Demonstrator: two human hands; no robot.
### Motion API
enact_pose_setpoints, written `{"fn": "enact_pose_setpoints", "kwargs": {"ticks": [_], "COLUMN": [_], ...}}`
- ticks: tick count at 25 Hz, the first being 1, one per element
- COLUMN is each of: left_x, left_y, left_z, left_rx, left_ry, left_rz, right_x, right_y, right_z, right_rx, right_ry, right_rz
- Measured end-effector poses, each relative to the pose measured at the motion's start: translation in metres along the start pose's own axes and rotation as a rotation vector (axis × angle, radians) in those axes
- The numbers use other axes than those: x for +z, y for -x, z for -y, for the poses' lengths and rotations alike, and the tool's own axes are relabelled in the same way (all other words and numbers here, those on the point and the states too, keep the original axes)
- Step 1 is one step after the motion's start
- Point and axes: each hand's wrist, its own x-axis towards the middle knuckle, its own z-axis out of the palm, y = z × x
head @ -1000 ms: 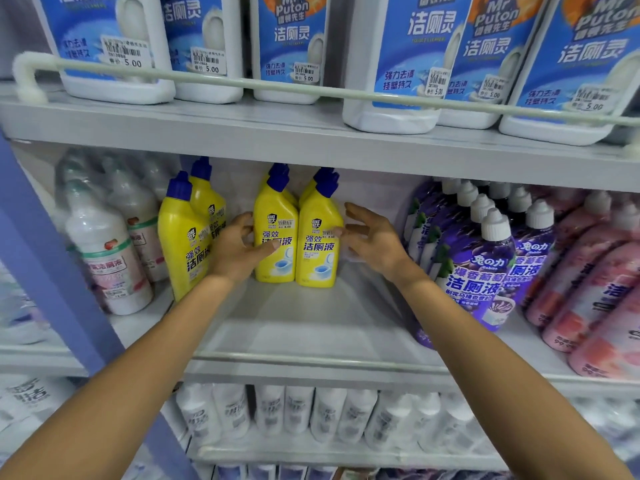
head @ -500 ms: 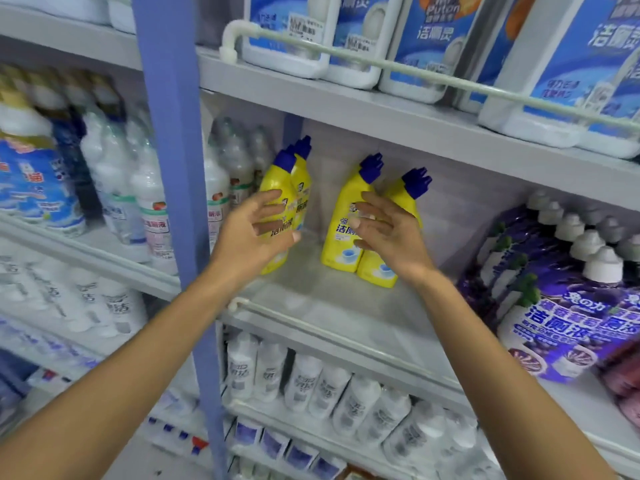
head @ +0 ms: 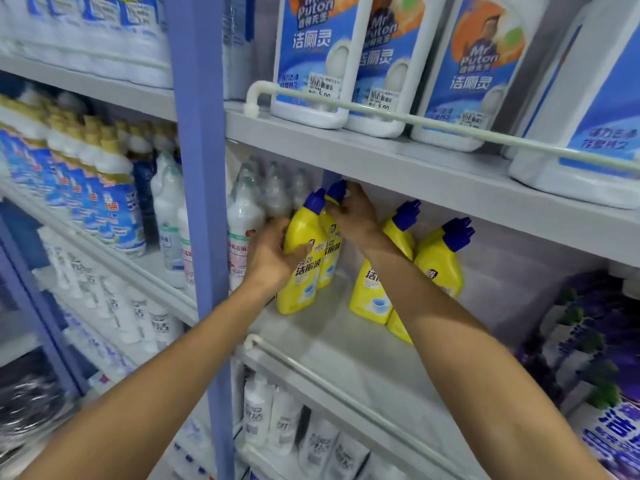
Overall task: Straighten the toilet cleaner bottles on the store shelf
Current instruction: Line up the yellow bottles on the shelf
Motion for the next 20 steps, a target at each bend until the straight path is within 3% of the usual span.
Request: {"fn": "enact_pose_setpoints", "kwargs": {"ticks": [12,20], "left_x": [-0.027,0.0], "left_y": [0.012,0.013], "left_z": [0.015,0.003], "left_rx": [0.061,0.077], "left_ry": [0.057,0.283], "left_rz": [0.157,0.473], "right_x": [-0.012,-0.076], "right_y": [0.048,0.124], "right_z": [0.016,-0.004], "right_rx": [0.016,0.168], "right_ry": [-0.045,0.097], "right_rz": [-0.401,-0.55]}}
